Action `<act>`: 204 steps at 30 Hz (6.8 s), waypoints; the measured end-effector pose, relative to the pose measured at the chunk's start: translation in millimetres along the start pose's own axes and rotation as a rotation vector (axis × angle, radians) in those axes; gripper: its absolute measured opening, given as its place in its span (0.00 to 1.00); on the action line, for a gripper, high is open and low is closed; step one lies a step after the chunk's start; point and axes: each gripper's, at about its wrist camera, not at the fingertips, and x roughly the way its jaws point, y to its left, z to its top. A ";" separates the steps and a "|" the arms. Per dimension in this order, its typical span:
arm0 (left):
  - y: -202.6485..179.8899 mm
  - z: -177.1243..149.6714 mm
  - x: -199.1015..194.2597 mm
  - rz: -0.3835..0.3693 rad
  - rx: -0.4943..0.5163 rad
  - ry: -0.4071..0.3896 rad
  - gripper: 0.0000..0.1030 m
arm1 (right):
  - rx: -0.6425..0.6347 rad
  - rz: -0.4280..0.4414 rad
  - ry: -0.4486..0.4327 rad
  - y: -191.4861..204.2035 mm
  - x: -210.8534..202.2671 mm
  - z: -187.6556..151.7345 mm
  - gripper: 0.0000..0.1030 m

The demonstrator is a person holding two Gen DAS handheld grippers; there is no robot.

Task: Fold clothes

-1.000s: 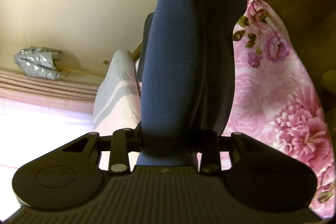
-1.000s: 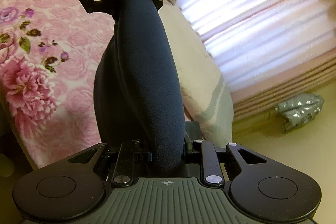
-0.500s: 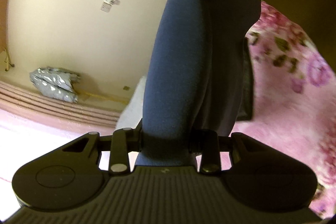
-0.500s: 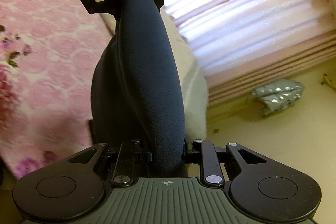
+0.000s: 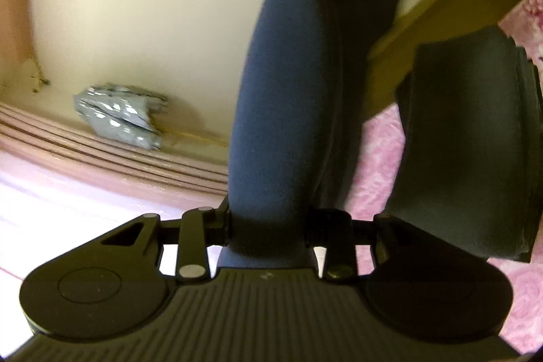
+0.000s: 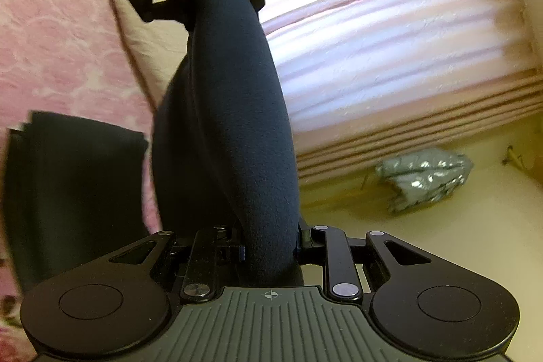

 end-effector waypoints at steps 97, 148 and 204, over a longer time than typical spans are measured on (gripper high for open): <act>-37.6 -56.9 146.8 -0.463 -0.861 0.333 0.37 | 1.242 0.501 0.352 55.6 119.3 -127.4 0.34; -108.4 -88.2 -199.4 -0.398 -1.349 0.153 0.95 | 1.557 0.136 0.488 137.9 -204.1 1.1 0.99; -131.1 -14.1 -200.7 -0.293 -1.317 0.393 0.94 | 1.420 0.248 0.418 124.6 -209.8 -40.2 0.99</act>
